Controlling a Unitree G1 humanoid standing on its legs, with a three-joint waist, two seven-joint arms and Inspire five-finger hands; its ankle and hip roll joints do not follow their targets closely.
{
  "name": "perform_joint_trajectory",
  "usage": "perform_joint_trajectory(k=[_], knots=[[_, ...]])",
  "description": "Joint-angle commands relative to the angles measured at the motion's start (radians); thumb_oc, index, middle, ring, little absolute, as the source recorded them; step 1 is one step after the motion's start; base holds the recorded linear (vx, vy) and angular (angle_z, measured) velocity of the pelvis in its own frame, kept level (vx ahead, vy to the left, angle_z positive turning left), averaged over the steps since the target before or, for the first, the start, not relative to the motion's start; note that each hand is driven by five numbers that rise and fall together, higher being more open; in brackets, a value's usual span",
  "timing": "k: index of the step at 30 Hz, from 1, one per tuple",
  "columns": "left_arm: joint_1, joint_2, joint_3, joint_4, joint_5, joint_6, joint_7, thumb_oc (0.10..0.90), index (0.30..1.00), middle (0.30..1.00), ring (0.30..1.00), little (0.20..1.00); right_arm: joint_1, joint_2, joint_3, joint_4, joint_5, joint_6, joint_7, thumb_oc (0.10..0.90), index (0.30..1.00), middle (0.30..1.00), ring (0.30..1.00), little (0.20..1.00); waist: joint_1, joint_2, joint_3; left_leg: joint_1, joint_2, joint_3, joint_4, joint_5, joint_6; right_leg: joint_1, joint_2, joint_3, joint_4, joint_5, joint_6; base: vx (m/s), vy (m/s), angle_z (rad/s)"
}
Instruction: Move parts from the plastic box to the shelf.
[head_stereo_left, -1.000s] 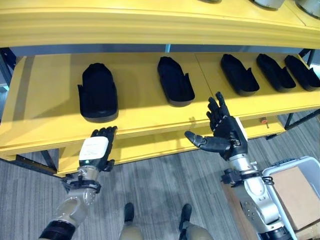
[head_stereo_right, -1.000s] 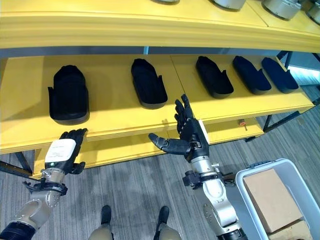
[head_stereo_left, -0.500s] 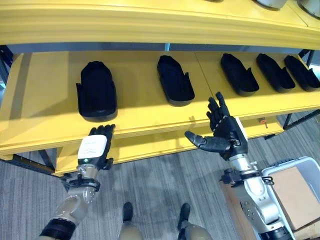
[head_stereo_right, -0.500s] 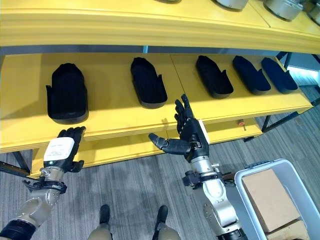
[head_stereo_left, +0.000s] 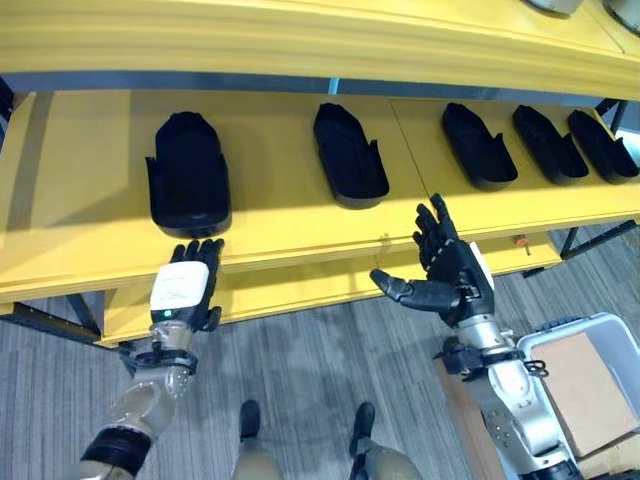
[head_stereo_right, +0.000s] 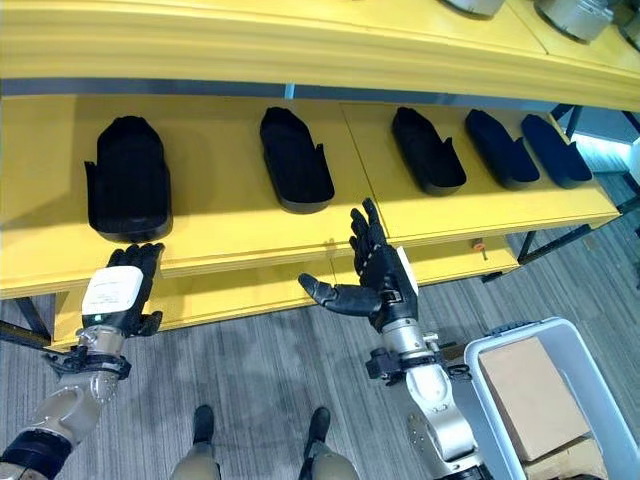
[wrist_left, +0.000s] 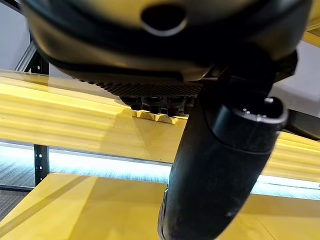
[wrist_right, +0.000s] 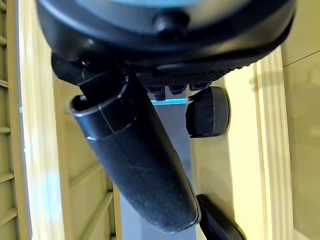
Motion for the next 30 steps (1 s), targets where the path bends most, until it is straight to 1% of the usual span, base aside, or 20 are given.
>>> perform_joint_trajectory(k=[1, 4, 14, 30], knots=[[-0.121, 0.084, -0.007, 0.055, 0.001, 0.007, 0.042, 0.9, 1.0, 1.0, 1.0, 1.0, -0.072, -0.026, -0.043, -0.162, -0.014, -0.136, 0.006, 0.9, 1.0, 1.0, 1.0, 1.0, -0.008, 0.003, 0.005, 0.005, -0.004, 0.049, 0.014, -0.055, 0.06, 0.052, -0.055, -0.008, 0.072, -0.086, 0.058, 0.0, 0.0, 0.0], [-0.137, 0.078, -0.02, 0.079, -0.007, 0.009, 0.044, 0.9, 1.0, 1.0, 1.0, 1.0, -0.069, -0.028, -0.041, -0.164, -0.016, -0.137, 0.007, 0.9, 1.0, 1.0, 1.0, 1.0, -0.011, -0.002, 0.013, 0.001, -0.005, 0.05, 0.022, -0.058, 0.061, 0.049, -0.056, -0.005, 0.074, -0.085, 0.058, 0.0, 0.0, 0.0], [-0.174, 0.071, -0.046, 0.113, -0.018, 0.013, 0.046, 0.9, 1.0, 1.0, 1.0, 1.0, -0.064, -0.036, -0.043, -0.166, -0.015, -0.139, 0.005, 0.9, 1.0, 1.0, 1.0, 1.0, -0.017, -0.005, 0.031, -0.008, -0.005, 0.053, 0.042, -0.064, 0.062, 0.04, -0.061, 0.002, 0.083, -0.085, 0.057, 0.0, 0.0, 0.0], [-0.235, 0.067, -0.083, 0.15, -0.035, 0.011, 0.055, 0.9, 1.0, 1.0, 1.0, 1.0, -0.073, -0.052, -0.04, -0.171, -0.019, -0.147, -0.003, 0.9, 1.0, 1.0, 1.0, 1.0, -0.027, 0.0, 0.08, -0.049, -0.008, 0.062, 0.125, -0.093, 0.065, 0.017, -0.076, 0.025, 0.105, -0.082, 0.052, -0.01, 0.004, -0.01]])
